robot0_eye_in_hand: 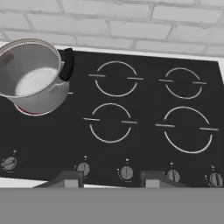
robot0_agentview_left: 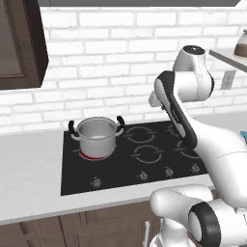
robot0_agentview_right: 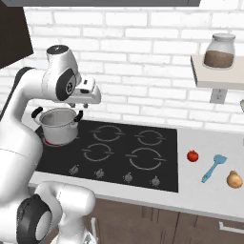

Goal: Put the squash and tomato in the pot. Retrieve the spatula and lightly stir the vegetables in the pot.

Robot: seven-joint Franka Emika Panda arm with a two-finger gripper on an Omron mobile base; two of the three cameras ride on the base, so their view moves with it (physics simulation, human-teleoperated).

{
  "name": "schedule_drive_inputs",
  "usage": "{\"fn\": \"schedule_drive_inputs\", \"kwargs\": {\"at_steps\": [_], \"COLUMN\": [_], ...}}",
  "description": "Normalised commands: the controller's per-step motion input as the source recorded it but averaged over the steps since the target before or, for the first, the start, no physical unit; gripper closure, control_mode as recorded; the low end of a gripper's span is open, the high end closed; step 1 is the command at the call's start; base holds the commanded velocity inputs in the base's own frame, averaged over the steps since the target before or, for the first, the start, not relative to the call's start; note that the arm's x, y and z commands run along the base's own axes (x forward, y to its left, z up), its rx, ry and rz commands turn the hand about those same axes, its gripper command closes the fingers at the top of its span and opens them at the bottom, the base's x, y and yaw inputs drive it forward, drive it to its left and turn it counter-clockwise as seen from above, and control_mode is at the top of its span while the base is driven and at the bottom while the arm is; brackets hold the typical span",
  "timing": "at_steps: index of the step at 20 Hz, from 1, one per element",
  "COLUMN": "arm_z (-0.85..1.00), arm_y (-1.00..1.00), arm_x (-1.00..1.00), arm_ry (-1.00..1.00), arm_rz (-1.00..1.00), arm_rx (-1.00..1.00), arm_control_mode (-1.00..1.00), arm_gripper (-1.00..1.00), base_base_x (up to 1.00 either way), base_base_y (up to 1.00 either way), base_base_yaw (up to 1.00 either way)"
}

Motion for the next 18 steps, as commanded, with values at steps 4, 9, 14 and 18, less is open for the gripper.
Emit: {"fn": "schedule_drive_inputs", "kwargs": {"at_steps": [4,9,14,18], "arm_z": [-0.02,-0.5,-0.72,-0.54], "arm_y": [-0.06,-0.52,-1.0,-1.0], "arm_x": [-0.57,-1.0,-0.52,-0.27], "arm_ry": [-0.05,0.01,0.09,0.13], "arm_rz": [0.0,-0.06,-0.05,-0.01], "arm_rx": [0.0,-0.03,-0.04,-0.01], "arm_control_mode": [-1.0,-1.0,-1.0,-1.0], "arm_gripper": [-1.0,-1.0,-1.0,-1.0], "base_base_x": [0.0,0.0,0.0,0.0], "base_base_y": [0.0,0.0,0.0,0.0], "base_base_yaw": [0.0,0.0,0.0,0.0]}}
